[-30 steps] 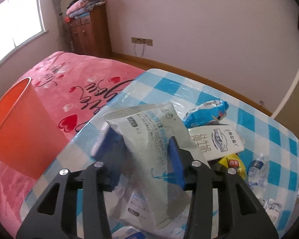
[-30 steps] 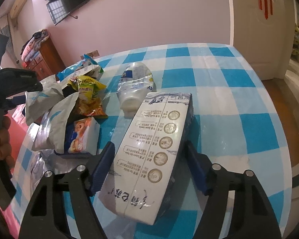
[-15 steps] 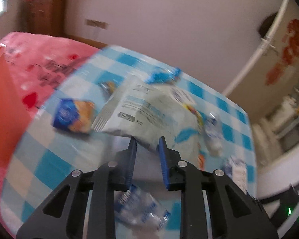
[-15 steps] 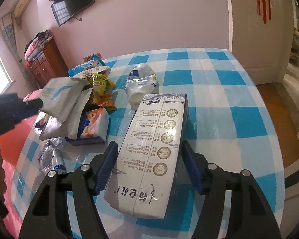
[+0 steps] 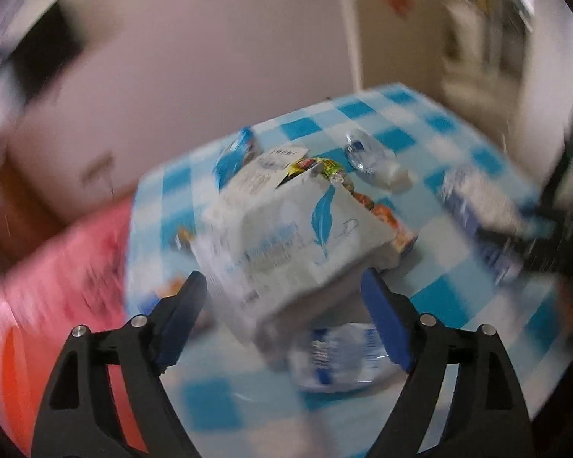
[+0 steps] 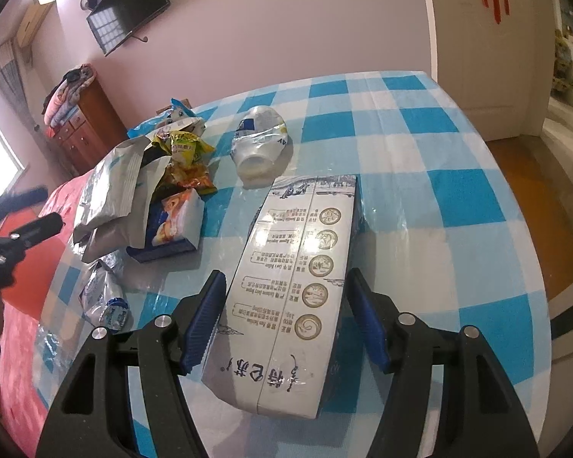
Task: Collect trash
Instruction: 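Lift the wet-wipe pack and milk carton and carry both toward the orange bucket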
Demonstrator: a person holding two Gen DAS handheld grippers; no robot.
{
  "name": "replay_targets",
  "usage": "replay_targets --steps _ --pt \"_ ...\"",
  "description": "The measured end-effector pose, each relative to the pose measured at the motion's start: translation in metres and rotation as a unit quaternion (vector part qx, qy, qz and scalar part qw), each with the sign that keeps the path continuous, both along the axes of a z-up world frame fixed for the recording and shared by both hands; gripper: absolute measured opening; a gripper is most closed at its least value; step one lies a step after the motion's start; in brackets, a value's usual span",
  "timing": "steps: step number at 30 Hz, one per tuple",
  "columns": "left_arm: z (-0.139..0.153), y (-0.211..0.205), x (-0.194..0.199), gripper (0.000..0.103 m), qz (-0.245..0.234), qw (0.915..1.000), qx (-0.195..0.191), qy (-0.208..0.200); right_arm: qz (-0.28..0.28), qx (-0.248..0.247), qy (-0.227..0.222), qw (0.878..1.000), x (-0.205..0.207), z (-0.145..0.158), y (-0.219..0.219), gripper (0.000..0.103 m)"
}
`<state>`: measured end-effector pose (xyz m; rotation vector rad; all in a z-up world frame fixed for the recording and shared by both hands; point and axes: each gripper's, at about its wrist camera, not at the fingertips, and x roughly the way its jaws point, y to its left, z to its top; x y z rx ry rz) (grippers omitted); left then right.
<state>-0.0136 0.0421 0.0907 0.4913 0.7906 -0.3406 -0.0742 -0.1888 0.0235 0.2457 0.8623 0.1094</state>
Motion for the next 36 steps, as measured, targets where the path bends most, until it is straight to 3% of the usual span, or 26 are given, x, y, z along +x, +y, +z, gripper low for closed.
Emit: replay_targets --steps 2,5,10,18,25,27,29,36 --pt "-0.005 -0.009 0.004 0.086 -0.06 0.9967 0.054 0.005 -0.002 0.007 0.002 1.0 0.0 0.0 -0.001 0.065" --pt "-0.017 -0.022 0.015 0.087 -0.117 0.9847 0.129 0.001 -0.004 0.011 0.003 1.0 0.001 0.0 -0.003 0.066" --pt "-0.03 -0.029 0.041 0.087 -0.153 0.9766 0.147 0.035 -0.005 0.008 0.004 1.0 0.003 0.0 -0.003 0.066" --pt "-0.029 -0.025 0.07 0.088 -0.153 0.9828 0.07 0.076 0.003 -0.003 0.005 1.0 0.005 0.001 0.001 0.065" --pt "-0.034 -0.015 0.076 0.084 -0.11 0.9889 -0.02 0.098 0.006 -0.012 0.001 1.0 0.003 0.008 0.01 0.065" --pt "-0.034 -0.011 0.072 0.078 -0.092 0.9908 -0.039 0.092 0.006 -0.014 -0.002 1.0 0.002 0.011 0.012 0.065" --pt "-0.031 -0.009 0.067 0.065 -0.075 0.9916 -0.059 0.087 0.007 -0.018 -0.004 1.0 0.002 0.014 0.014 0.065" --pt "-0.023 0.003 0.05 0.045 -0.018 0.9899 -0.118 0.076 0.006 -0.03 -0.025 0.999 -0.005 0.03 0.024 0.065"
